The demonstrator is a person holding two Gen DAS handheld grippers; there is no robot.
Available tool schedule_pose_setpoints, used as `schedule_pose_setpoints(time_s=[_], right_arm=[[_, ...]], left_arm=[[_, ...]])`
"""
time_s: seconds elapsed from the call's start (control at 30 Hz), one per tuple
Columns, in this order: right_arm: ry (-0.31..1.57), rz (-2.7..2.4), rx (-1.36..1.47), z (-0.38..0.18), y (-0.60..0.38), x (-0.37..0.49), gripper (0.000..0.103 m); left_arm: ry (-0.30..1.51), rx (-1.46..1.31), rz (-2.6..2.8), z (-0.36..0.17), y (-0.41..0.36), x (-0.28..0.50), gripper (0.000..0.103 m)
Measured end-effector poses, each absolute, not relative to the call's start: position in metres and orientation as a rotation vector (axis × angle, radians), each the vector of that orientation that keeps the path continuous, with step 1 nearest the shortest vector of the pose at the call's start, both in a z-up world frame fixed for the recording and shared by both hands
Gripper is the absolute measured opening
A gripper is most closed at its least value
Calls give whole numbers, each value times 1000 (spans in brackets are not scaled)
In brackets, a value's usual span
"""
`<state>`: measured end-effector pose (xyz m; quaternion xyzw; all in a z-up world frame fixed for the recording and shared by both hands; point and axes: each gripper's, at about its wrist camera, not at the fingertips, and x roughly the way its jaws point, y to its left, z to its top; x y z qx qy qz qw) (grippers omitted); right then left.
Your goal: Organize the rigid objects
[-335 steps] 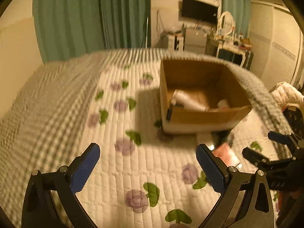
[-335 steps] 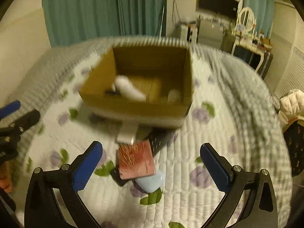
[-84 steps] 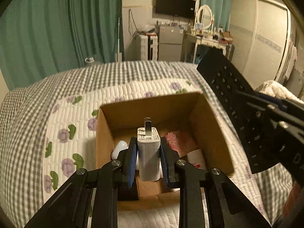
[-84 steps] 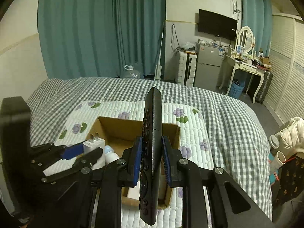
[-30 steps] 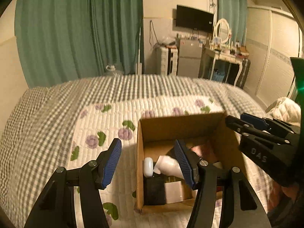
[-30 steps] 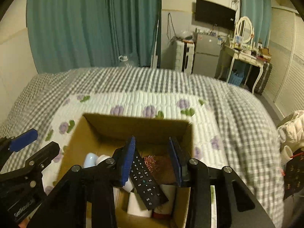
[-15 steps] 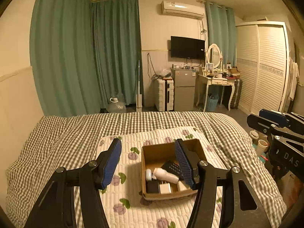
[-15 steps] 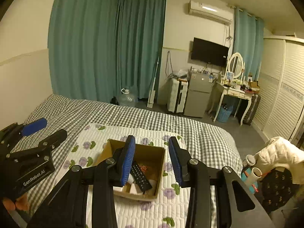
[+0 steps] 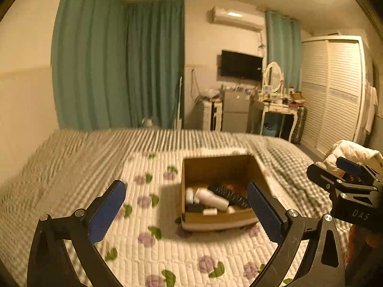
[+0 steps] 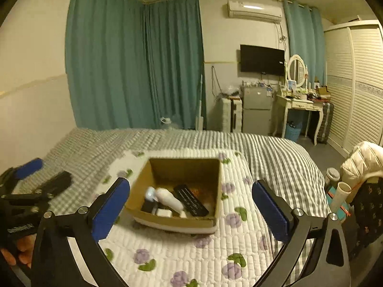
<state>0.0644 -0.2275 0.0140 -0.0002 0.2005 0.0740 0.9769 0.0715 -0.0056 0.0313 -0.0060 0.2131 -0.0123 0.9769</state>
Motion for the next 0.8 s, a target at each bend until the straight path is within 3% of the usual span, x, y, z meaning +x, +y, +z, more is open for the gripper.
schedule_pose_setpoints(time_s=[0.3,0.8], right_arm=[[452,105,-17,-34,-226,82,103],[458,103,5,-34,-230,85,103]], left_arm=[[452,-15,11,-3,5,84,103],[448,5,3,-1,-1,81,103]])
